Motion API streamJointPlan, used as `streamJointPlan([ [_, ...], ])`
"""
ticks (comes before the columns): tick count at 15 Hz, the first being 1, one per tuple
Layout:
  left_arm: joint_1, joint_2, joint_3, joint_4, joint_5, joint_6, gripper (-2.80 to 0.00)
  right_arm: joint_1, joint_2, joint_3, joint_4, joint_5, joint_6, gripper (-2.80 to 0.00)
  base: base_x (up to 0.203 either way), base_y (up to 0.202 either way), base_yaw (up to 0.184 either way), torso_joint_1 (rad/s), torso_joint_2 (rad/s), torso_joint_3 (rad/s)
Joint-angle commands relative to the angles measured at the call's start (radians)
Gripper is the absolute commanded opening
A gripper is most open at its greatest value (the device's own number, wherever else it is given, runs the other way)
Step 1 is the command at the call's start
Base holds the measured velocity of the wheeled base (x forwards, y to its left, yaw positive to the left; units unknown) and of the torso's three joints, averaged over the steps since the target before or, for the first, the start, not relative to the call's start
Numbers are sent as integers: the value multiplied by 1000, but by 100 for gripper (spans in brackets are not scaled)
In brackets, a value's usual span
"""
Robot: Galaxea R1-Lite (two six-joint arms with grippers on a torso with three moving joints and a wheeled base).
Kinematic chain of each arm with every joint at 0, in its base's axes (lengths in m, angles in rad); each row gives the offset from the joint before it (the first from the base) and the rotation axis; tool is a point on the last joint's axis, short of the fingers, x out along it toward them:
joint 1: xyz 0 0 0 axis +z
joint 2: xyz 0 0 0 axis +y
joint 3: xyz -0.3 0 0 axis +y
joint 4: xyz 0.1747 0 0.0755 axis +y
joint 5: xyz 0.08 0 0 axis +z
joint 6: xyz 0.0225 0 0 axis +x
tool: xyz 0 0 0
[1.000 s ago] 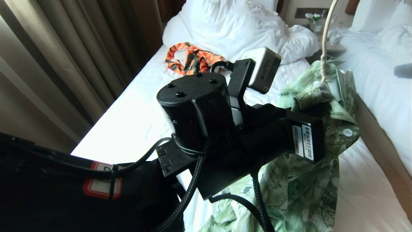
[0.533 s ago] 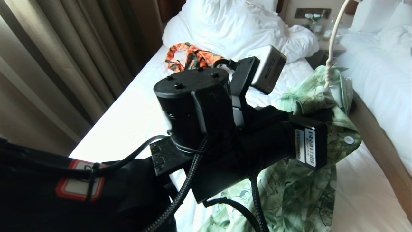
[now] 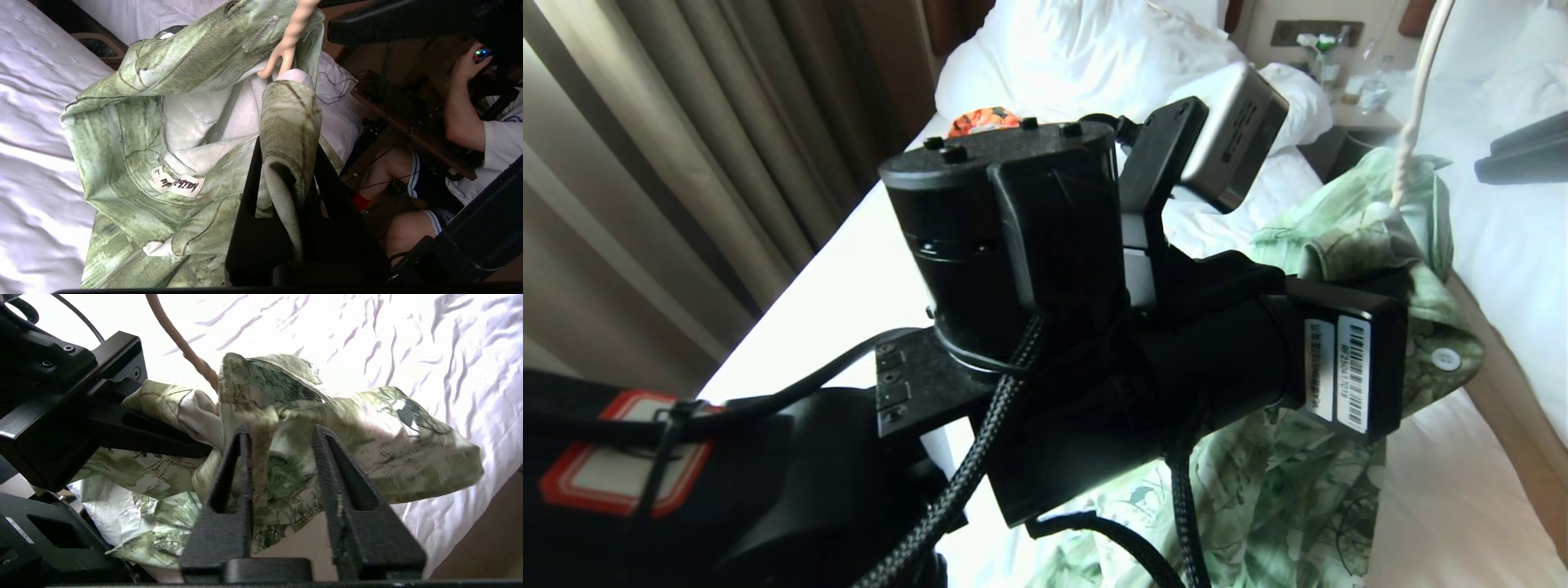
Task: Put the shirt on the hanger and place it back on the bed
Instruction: Take the clothes hanger out of the clothes
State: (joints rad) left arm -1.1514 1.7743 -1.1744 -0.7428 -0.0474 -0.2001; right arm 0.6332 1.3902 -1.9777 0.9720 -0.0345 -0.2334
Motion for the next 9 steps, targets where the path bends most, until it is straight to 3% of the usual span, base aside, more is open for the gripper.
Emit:
streamJointPlan([
  [1, -11, 2, -13, 7, 0, -1, -280, 35, 3, 0, -6, 1, -41, 0, 0, 0, 0, 0, 0, 0],
  [9, -11, -2, -1, 15, 4, -2, -280, 105, 51, 17, -73, 15, -41, 0, 0, 0, 0, 0, 0, 0],
])
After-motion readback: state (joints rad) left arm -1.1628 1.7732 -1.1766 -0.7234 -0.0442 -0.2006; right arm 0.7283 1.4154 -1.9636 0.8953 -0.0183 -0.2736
